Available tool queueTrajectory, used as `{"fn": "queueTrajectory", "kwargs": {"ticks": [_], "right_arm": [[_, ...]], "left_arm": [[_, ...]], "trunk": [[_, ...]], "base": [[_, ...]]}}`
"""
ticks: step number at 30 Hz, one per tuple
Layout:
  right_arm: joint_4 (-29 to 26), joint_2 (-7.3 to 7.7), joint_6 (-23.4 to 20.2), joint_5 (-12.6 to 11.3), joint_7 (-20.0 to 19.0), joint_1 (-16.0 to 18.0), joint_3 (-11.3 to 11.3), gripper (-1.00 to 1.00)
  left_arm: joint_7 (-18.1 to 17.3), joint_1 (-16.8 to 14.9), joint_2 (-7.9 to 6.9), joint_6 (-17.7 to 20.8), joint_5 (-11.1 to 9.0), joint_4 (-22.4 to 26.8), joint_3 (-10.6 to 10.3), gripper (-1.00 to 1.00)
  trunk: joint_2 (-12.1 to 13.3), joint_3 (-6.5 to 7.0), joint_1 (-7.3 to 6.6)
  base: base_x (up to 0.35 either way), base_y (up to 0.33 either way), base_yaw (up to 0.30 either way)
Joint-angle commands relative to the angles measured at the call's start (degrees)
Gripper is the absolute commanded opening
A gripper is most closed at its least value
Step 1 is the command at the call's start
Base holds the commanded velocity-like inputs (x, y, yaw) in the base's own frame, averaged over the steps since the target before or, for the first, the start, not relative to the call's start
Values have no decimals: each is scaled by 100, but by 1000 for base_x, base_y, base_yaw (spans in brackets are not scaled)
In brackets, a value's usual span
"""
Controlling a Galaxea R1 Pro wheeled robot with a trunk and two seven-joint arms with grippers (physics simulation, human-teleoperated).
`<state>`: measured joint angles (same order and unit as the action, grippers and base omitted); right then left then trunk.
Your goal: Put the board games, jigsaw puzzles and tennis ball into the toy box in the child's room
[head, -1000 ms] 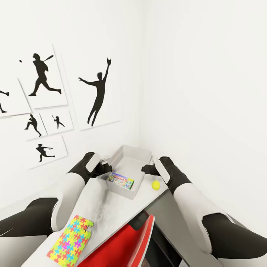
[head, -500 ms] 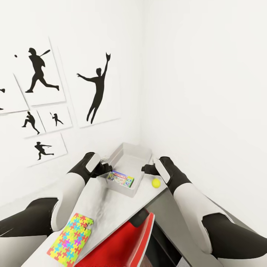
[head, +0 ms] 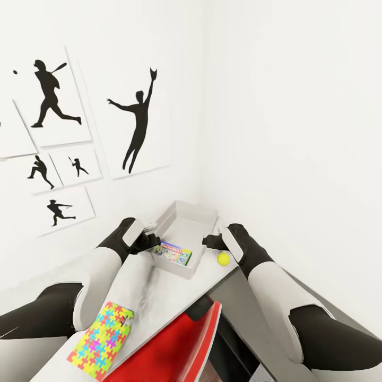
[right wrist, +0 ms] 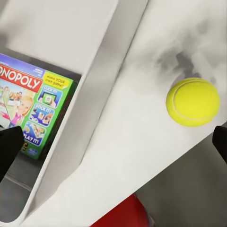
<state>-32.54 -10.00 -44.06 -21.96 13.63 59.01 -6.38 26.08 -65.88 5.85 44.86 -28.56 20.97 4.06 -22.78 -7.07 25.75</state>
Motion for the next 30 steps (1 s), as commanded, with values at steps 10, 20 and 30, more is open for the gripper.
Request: {"fn": "queueTrajectory", "kwargs": {"ticks": [10, 20, 30], "right_arm": [[-7, 0, 21, -59, 47, 5, -18, 100], [-29, 0, 83, -68, 19, 5, -151, 100], [-40, 0, 165, -84, 4, 2, -218, 100]], "left_arm": [[46, -4, 4, 14, -40, 11, 42, 100], [46, -4, 12, 14, -44, 12, 42, 100], [44, -4, 12, 14, -50, 12, 45, 100]], "trunk": [[-14, -107, 3], [-14, -200, 3], [-14, -258, 3]], "base": [[0, 0, 0], [0, 0, 0], [0, 0, 0]]}}
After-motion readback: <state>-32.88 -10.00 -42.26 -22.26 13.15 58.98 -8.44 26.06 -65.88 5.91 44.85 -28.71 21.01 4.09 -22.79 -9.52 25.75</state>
